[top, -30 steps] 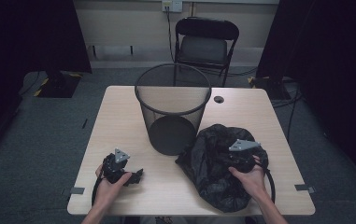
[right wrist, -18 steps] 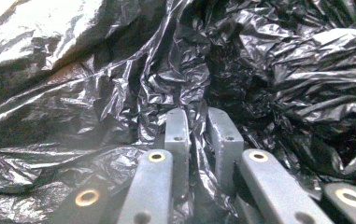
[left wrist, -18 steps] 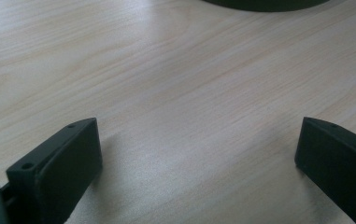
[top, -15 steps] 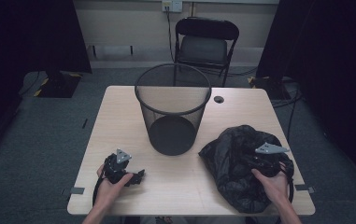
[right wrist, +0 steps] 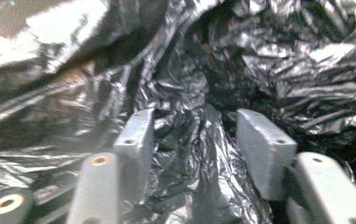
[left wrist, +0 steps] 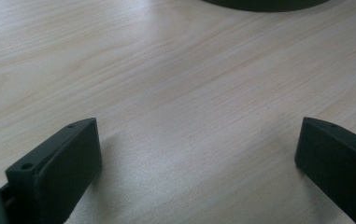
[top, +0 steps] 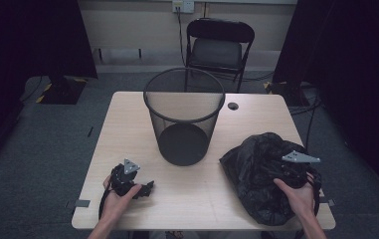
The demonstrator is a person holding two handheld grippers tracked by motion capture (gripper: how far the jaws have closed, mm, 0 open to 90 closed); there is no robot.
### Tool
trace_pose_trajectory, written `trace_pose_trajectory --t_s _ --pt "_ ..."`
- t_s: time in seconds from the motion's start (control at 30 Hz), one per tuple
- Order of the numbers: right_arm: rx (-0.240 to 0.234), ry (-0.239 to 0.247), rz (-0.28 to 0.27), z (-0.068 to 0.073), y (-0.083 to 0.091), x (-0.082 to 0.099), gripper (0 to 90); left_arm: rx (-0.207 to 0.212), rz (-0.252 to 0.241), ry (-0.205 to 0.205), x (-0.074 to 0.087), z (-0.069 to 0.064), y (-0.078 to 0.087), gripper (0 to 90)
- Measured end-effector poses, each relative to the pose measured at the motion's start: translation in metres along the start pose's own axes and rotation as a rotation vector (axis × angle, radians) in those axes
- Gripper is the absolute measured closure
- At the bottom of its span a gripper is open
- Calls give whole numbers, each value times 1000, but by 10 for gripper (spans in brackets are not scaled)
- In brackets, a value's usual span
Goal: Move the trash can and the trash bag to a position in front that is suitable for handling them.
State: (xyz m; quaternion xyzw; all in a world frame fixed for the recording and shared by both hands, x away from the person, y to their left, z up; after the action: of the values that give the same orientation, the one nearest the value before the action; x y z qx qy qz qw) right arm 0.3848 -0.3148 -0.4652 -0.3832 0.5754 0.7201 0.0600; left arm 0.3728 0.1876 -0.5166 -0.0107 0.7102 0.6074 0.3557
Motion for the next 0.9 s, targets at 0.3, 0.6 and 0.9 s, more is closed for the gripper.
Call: trace_pose_trajectory --t_s 0.3,0.6,0.9 --pt "-5 -13 -92 8 30 1 319 2 -20 6 1 0 5 100" --pt "-70 48 -142 49 53 -5 240 87 -83 -1 -3 -9 24 169" --pt "-193 105 -182 105 68 -35 178 135 -206 -7 -16 -26 54 167"
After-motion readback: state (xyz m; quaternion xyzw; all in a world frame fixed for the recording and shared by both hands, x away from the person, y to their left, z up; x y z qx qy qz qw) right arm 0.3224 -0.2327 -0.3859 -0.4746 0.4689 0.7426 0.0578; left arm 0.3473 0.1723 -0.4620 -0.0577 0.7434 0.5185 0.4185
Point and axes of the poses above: each handheld gripper's, and its own axes: y roughly backward along the jaws, x roughly out of its underside, z roughly to its left, the point moved 2 cm from there along -y, roughly forward along the jaws, and after that the axes turned 14 degrees about z, right-handed, at the moved point
